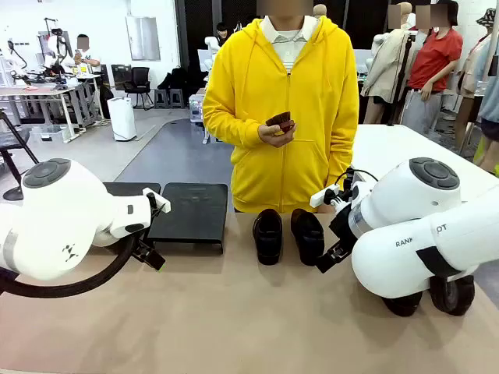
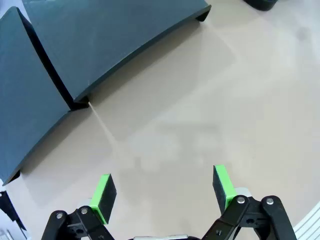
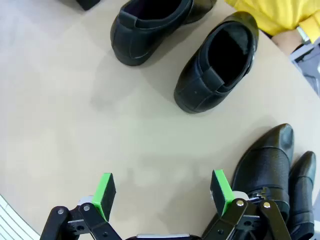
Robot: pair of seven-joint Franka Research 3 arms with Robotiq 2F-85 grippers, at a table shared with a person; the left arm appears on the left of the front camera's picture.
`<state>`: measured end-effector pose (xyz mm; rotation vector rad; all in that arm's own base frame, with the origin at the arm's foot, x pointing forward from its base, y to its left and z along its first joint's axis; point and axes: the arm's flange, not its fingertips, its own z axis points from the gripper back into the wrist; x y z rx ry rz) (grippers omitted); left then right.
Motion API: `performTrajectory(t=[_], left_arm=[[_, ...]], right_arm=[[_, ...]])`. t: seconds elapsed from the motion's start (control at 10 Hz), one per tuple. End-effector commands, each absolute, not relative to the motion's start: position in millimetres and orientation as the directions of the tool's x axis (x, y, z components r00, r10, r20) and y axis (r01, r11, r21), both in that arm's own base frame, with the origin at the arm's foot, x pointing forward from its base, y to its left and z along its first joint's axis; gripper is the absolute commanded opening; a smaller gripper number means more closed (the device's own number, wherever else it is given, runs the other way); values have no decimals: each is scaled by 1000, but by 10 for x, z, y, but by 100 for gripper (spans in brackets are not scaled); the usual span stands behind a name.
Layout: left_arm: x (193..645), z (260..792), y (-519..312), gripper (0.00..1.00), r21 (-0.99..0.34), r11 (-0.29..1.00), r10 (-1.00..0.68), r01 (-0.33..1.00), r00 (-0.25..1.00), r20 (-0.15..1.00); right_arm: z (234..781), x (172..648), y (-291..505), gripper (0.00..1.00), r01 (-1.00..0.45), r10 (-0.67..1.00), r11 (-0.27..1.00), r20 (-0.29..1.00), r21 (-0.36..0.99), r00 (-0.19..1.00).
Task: Organize the shoes by placing them on the stand.
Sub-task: Pick up one Shoe and place it in the middle of the table.
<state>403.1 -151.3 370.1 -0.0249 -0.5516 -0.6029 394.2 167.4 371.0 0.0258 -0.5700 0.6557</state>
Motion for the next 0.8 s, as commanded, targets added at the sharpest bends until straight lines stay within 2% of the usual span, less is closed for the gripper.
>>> performTrajectory(t=[0.0,0.7], left_arm=[[4030,3702,-1514,100,135,828,-531,544,684,500],[4030,3702,-1514,100,135,828,-531,544,684,500]], right_arm=[[3710,3942,1674,100,-583,569,798,509,-153,646],[3710,3942,1674,100,-583,569,798,509,-153,646]])
